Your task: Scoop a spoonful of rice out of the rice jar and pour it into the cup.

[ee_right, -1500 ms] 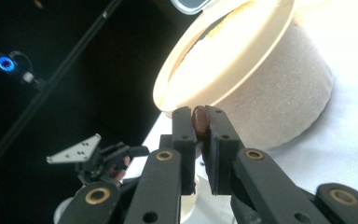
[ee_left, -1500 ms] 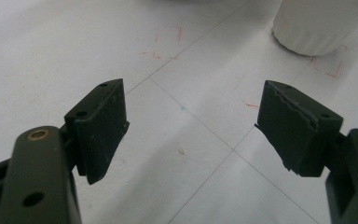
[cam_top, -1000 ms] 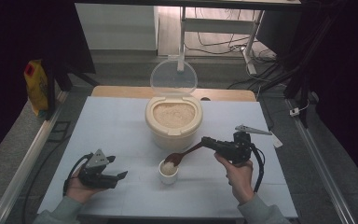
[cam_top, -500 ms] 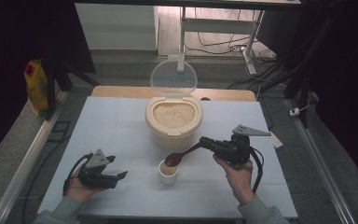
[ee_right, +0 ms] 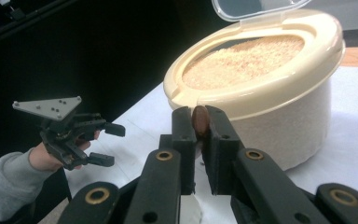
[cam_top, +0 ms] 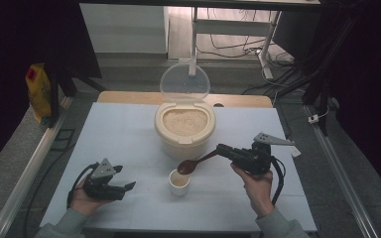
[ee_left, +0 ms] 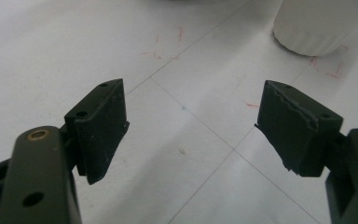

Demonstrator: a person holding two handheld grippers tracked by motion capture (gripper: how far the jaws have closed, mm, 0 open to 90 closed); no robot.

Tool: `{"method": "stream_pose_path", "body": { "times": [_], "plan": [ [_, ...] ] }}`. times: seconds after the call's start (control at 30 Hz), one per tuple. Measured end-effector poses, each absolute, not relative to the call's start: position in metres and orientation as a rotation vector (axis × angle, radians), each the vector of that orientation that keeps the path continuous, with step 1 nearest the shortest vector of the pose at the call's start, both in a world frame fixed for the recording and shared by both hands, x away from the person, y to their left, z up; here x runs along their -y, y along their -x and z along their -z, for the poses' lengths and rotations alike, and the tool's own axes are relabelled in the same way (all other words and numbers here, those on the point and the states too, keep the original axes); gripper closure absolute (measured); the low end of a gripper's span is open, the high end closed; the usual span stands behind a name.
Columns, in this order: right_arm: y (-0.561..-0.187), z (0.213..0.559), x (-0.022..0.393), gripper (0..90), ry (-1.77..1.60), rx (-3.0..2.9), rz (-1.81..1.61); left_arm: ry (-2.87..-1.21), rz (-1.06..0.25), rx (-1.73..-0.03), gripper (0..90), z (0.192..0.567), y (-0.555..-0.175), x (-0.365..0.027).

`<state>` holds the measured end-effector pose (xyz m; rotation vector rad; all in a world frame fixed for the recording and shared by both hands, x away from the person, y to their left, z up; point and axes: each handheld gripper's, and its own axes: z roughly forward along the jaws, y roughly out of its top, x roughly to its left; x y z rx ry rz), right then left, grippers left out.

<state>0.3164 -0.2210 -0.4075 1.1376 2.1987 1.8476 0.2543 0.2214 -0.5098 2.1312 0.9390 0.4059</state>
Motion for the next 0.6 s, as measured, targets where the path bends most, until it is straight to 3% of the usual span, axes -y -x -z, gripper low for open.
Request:
{"method": "stream_pose_path", "body": {
  "times": [0.6],
  "plan": [
    [-0.311,0.401,0.236,83.3,-1.104,-2.179,-1.930,-2.129,-0.403,-0.937,23.9,0.510,-0.254,-0.221]
  ]
}}
